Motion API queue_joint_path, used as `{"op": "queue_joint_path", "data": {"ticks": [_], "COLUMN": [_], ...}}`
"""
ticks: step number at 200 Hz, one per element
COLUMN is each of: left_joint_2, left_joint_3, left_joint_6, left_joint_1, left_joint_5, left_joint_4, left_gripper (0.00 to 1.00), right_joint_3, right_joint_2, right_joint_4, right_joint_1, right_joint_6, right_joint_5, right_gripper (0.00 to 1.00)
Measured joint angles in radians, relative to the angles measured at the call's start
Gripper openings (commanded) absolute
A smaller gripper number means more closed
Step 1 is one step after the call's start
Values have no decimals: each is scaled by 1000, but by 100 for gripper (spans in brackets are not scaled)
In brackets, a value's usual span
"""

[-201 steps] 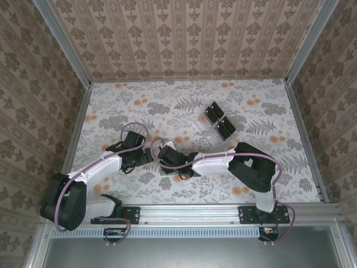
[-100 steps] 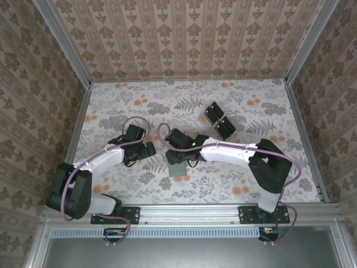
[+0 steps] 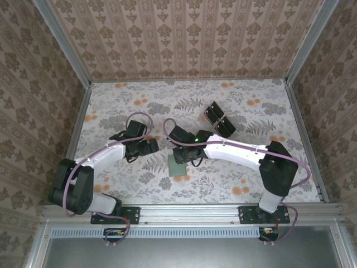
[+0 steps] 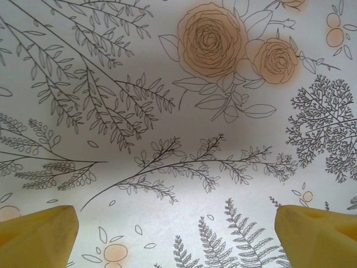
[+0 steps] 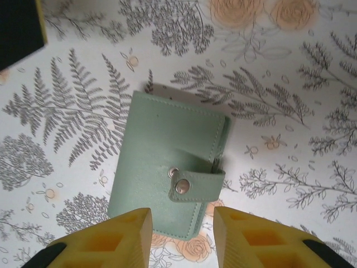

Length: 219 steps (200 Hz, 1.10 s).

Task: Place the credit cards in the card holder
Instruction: Close the button on the card holder.

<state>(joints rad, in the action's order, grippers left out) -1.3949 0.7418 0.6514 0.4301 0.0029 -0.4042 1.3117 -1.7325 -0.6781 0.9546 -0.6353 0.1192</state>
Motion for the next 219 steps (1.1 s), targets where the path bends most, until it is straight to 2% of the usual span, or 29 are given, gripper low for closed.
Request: {"op": "queue_joint_path", "data": {"ticks": [112, 164, 219], "left_joint_2": [-13, -23, -32], "left_joint_3": [2, 2, 2], "left_joint_6": [-2, -2, -2], "left_joint_1": [0, -1, -1], "left_joint_5": [56, 73, 81], "left_joint_4": [52, 62, 69], "left_gripper": [100, 100, 100], "right_joint_3": [100, 100, 100], "right_joint_2": [-151, -159, -160], "right_joint_4": [-89, -90, -89], "right_joint_1": [28, 16, 6], "right_joint_6": [-35, -34, -30], "right_joint_5": [1, 5, 5], "right_gripper": [26, 20, 19]}}
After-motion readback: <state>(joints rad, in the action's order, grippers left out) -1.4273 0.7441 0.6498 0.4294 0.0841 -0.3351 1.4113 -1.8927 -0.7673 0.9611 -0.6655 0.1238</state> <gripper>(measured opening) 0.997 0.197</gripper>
